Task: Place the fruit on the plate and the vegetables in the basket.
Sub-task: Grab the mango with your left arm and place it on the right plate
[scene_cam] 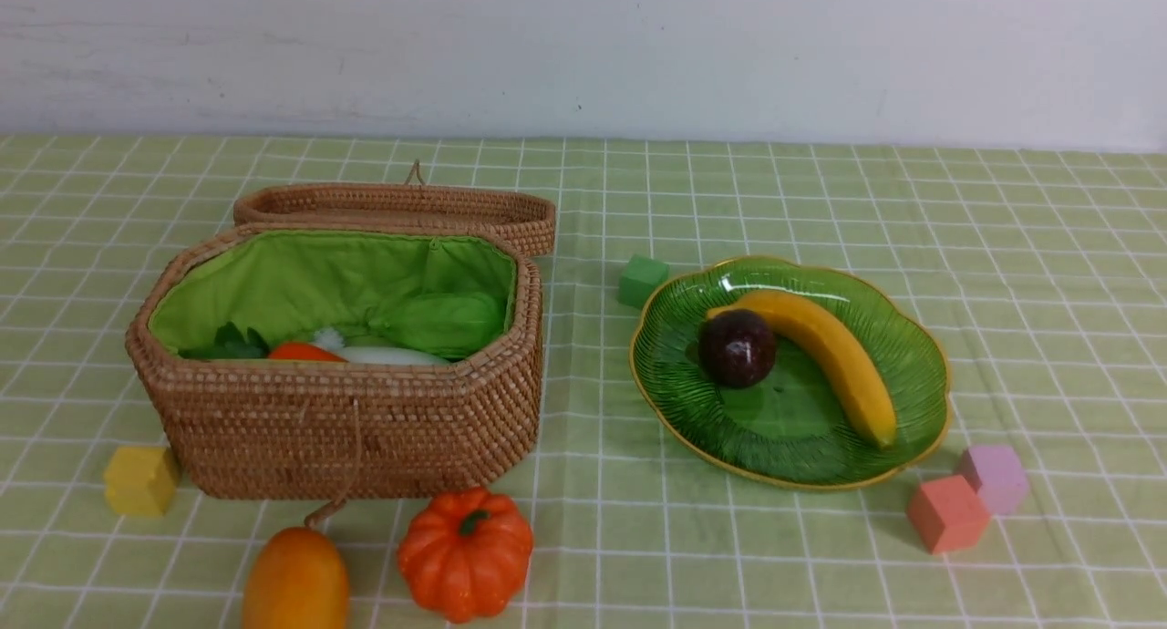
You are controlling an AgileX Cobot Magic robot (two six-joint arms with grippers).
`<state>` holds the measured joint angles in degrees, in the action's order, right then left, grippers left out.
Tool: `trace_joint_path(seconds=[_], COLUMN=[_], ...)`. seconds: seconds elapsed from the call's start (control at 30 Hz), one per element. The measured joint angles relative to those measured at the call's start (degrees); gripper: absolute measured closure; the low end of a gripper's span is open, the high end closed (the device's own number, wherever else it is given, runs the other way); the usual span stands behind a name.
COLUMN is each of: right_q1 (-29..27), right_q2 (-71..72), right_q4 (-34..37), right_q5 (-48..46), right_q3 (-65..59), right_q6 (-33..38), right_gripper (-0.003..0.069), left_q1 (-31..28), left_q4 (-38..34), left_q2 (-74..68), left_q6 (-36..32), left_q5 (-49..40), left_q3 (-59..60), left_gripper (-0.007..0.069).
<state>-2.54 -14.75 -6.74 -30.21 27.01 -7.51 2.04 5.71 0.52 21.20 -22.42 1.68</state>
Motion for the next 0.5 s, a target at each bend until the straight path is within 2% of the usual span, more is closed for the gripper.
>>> trace_joint_path(seconds=[0.13, 0.27, 0.5], right_q1=[-3.9, -4.7, -4.2], right_q2=[7.1, 14.0, 15.4], right_q4=[0.2, 0.2, 2.9], right_q5=[6.0, 7.2, 8.1], right_q3=[-11.7, -21.5, -28.1], right_q6=[0.0, 1.0, 1.1], right_gripper=[0.0665, 0.0662, 0.0657], left_q1=[0.0, 0.0, 0.0], left_q4=[0.0, 0.0, 0.0], left_q2=[0.0, 0.0, 0.0], left_q6=[0.0, 0.0, 0.0], left_q5=[0.0, 0.0, 0.0], left_q3=[0.0, 0.0, 0.0], left_gripper=[0.0386, 0.0386, 0.0386])
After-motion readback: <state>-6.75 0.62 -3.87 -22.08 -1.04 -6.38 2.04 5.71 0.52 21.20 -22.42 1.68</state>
